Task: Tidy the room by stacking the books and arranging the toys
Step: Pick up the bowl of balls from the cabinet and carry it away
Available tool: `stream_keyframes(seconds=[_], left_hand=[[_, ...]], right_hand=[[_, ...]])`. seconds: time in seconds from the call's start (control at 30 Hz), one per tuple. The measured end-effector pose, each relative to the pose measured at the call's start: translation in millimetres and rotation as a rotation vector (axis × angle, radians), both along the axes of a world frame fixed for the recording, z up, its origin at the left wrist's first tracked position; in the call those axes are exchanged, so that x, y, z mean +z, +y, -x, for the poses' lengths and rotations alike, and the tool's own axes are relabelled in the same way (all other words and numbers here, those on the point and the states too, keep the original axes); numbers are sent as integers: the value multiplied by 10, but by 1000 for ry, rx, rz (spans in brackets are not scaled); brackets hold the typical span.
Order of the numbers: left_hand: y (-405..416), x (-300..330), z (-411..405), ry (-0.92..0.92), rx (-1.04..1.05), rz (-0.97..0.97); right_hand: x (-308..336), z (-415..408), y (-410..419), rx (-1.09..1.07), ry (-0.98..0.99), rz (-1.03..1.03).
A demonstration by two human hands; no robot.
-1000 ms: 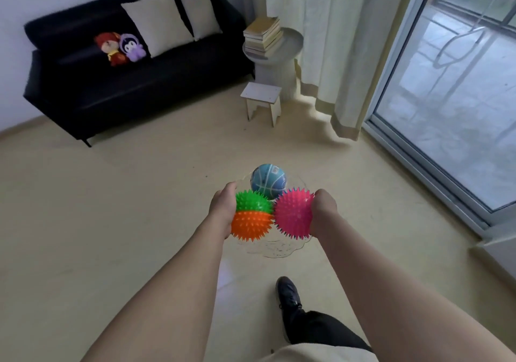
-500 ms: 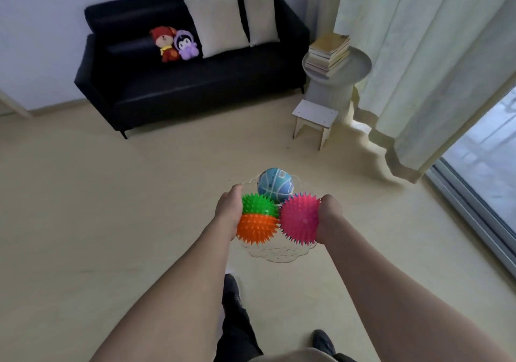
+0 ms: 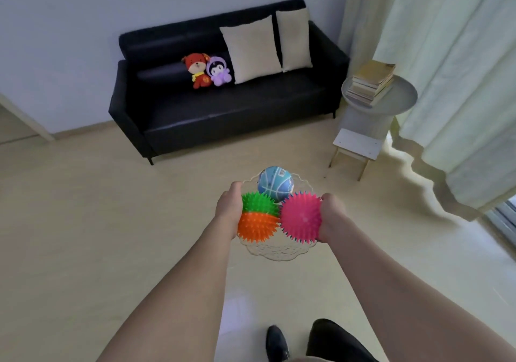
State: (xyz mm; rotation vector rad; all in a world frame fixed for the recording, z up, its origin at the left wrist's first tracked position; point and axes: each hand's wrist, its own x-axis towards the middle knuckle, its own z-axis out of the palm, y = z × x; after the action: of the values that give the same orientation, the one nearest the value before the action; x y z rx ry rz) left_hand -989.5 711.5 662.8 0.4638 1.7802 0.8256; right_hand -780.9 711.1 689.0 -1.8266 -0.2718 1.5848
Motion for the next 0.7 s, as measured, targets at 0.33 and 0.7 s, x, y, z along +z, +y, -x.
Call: stream_keyframes(seconds=[0.33, 0.7], left_hand=[[1026, -174, 852, 24, 46, 3], [2936, -108, 1935, 31, 124, 11]], right_hand=[[-163, 923, 1173, 1, -20, 40], [-159, 2011, 3235, 54, 50, 37]])
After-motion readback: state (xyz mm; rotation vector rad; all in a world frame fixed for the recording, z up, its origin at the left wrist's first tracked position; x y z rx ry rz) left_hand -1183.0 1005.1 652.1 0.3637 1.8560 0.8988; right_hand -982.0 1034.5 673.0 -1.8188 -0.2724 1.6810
